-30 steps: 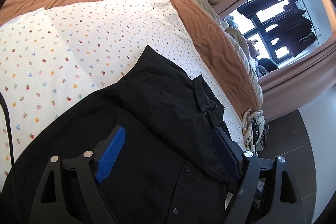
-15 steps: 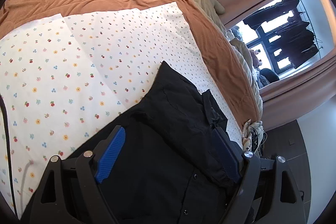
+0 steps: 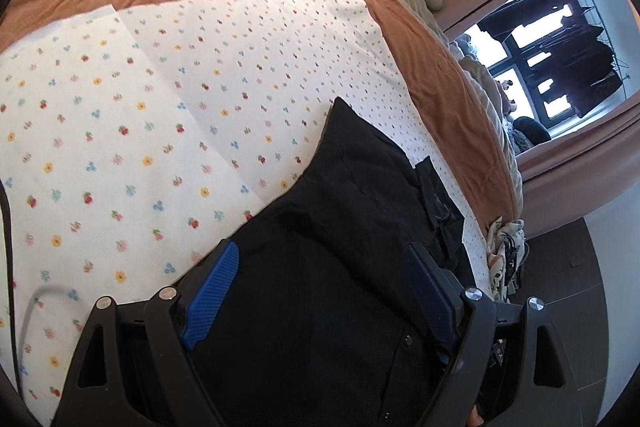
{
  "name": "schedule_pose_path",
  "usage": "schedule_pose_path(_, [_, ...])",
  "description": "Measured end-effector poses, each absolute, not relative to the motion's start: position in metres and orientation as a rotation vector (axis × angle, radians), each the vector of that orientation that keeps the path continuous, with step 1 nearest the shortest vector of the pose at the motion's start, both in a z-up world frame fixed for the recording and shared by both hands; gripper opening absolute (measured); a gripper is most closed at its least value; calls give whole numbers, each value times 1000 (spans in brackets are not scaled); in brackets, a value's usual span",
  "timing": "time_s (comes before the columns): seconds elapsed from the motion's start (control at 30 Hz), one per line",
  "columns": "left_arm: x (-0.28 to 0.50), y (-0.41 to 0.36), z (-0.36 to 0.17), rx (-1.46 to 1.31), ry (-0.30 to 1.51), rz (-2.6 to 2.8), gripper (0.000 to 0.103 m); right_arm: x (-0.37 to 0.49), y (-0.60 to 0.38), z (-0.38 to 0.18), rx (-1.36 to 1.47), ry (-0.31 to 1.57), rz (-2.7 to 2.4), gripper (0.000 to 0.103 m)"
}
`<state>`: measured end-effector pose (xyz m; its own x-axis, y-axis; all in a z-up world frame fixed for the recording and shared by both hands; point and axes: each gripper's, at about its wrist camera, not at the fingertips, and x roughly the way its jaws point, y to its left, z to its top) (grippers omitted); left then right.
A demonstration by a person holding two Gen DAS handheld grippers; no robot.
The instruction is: Fold large clothes
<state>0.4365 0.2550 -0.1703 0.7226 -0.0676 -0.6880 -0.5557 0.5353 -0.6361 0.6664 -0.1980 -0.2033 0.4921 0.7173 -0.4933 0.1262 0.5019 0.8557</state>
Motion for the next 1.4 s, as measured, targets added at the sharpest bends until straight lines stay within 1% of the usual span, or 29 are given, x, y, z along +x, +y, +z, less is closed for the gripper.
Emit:
schedule_pose_path(0.03, [438, 253, -170, -983, 728, 313, 86, 667, -202, -198, 995, 1011, 446, 53])
schedule_pose_path(0.13, [444, 240, -161, -919, 724, 311, 86, 669, -214, -181, 958, 1037, 428, 58])
schedule_pose_path(0.2, [447, 231, -155, -885, 722, 290, 86, 654, -226, -167, 944, 1046, 404, 58])
schedule_pose_path(0.4, [453, 205, -151, -845, 732, 239, 86, 598, -265, -151, 964, 1030, 301, 58])
schedule_pose_path(0.7, [453, 201, -153, -852, 735, 239, 86, 568, -353, -125, 939, 927, 7, 58])
schedule_pose_path(0.8, [453, 202, -155, -857, 739, 240, 86, 562, -364, -120, 922, 917, -54, 58])
schedule_pose_path(0.87, [454, 202, -156, -851, 746, 244, 86, 563, -364, -115, 863, 931, -102, 58])
schedule_pose_path(1.0, [457, 200, -160, -852, 767, 240, 86, 574, -326, -128, 725, 989, -142, 58])
schedule_pose_path(1.03, [458, 201, -161, -851, 773, 239, 86, 582, -312, -131, 711, 987, -133, 56])
schedule_pose_path(1.07, [460, 202, -163, -851, 781, 238, 86, 590, -307, -136, 689, 984, -125, 43])
schedule_pose_path(1.17, [458, 207, -164, -879, 780, 228, 86, 598, -292, -129, 578, 936, -137, 24])
schedule_pose_path(1.3, [452, 218, -160, -908, 754, 234, 86, 596, -267, -109, 533, 863, -59, 22])
schedule_pose_path(1.4, [446, 226, -159, -930, 738, 236, 86, 595, -248, -99, 552, 815, 1, 22])
